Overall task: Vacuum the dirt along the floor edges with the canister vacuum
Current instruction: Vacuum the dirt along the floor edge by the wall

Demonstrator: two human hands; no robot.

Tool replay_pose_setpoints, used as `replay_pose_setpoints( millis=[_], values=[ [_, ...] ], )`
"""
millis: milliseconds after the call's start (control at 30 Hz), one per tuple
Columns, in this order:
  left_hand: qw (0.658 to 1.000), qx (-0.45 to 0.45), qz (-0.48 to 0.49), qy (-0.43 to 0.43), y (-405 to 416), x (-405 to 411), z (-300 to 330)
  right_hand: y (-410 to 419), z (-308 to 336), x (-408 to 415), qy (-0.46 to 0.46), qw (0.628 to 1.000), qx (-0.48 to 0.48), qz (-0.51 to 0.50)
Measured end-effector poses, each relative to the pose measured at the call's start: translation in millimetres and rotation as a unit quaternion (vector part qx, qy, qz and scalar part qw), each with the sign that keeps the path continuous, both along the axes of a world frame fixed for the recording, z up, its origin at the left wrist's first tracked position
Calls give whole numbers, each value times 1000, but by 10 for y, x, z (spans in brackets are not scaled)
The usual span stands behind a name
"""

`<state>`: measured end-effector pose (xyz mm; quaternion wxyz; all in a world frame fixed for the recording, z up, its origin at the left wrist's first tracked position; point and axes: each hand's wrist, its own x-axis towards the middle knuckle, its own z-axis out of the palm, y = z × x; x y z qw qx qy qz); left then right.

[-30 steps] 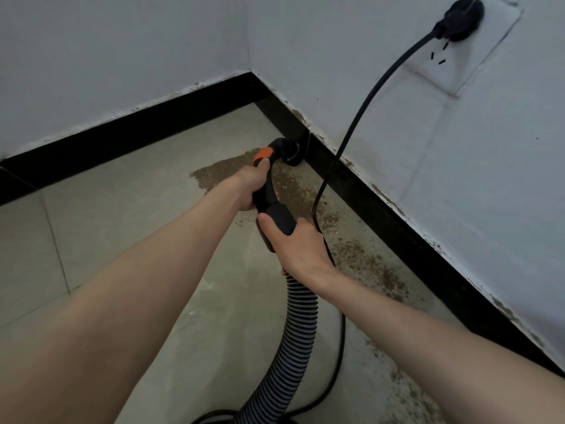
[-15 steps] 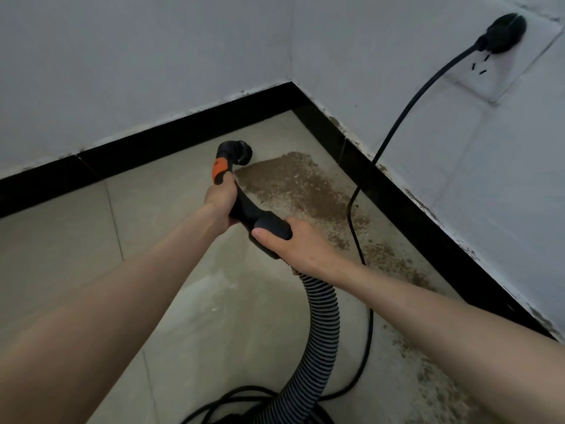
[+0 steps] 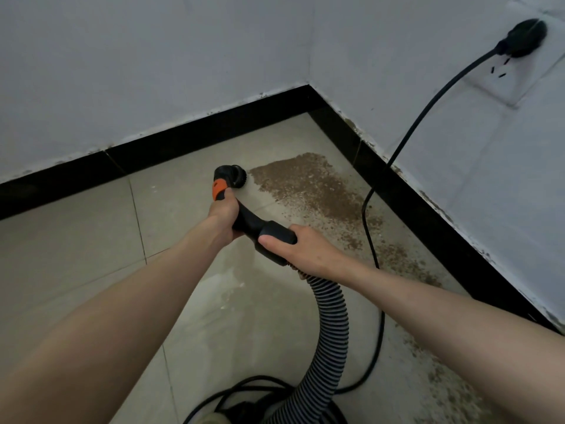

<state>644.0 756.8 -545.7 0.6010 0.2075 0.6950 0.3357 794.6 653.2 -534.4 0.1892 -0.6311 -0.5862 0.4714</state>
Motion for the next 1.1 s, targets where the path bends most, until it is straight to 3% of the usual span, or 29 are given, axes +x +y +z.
replay_pose_setpoints(
  millis=[1100],
  values=[
    [999, 11, -48, -22, 142, 357, -6, 50, -86, 226, 5, 998, 0, -66]
  ],
)
